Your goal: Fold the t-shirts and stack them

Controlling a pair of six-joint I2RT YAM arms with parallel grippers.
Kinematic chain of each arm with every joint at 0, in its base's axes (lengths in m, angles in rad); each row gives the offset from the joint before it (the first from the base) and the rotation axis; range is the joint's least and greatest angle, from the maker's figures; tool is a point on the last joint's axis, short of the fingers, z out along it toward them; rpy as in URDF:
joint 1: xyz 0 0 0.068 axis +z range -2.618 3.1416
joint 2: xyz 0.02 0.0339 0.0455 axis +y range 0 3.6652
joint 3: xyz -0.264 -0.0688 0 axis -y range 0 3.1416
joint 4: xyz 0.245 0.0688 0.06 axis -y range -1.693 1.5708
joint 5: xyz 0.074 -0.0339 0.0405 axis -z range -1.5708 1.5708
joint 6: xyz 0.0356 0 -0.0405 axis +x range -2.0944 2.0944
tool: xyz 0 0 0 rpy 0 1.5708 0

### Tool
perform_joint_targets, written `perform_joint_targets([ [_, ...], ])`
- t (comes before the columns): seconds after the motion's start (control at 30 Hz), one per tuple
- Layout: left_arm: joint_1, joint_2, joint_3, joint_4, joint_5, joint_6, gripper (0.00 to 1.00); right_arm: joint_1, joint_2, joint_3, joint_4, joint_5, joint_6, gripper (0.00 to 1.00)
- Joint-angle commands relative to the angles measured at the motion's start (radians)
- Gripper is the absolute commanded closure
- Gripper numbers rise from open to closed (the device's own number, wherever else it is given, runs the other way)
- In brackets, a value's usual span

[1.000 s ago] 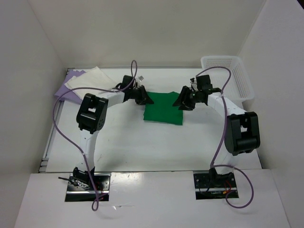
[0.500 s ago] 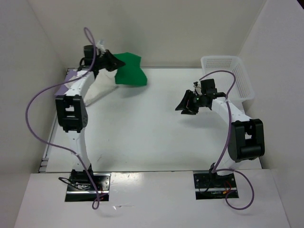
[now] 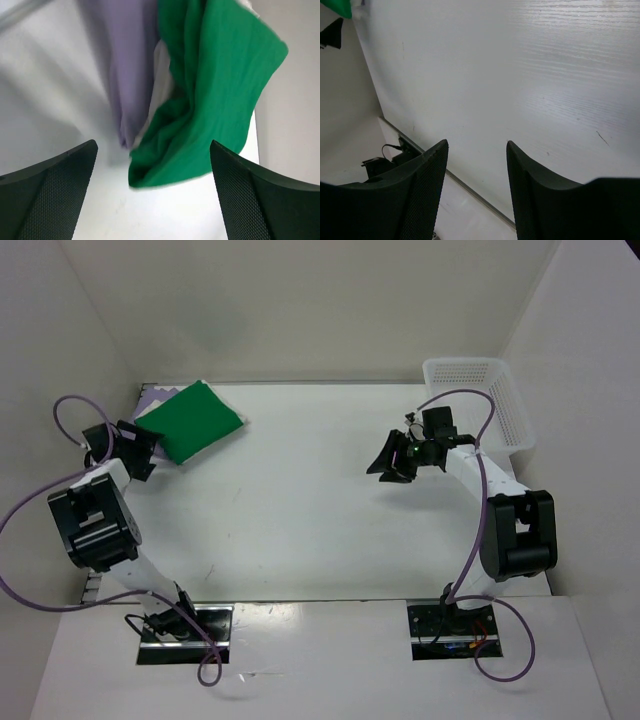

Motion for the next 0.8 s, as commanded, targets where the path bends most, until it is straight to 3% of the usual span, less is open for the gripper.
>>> perform_joint_targets([
  [0.0, -0.025, -0.172, -0.048, 0.061, -0.137, -0.064, 0.00, -0.008, -0.002, -0.015, -0.013, -0.023, -0.023, 0.44],
  [0.23, -0.025, -0.369, -0.174, -0.090, -0.131, -0.014, 0.00, -0.008, -0.031, -0.075, -0.004, 0.001, -0.023, 0.36],
  [0.3, -0.038, -0.399, -0.193, -0.148, -0.070, 0.034, 0.00, -0.008, -0.040, -0.098, -0.004, 0.030, -0.012, 0.00],
  [0.4, -0.087, -0.440, -0.252, -0.202, 0.034, 0.106, 0.00, 0.012, -0.051, -0.124, -0.004, 0.082, -0.003, 0.00],
  [0.6, -0.229, -0.613, -0.400, -0.354, 0.071, 0.183, 0.00, 0.087, -0.039, -0.133, 0.010, 0.092, 0.027, 0.00],
  [0.77, -0.373, -0.709, -0.484, -0.364, 0.172, 0.192, 0.00, 0.109, -0.029, -0.156, 0.048, 0.082, 0.049, 0.00],
])
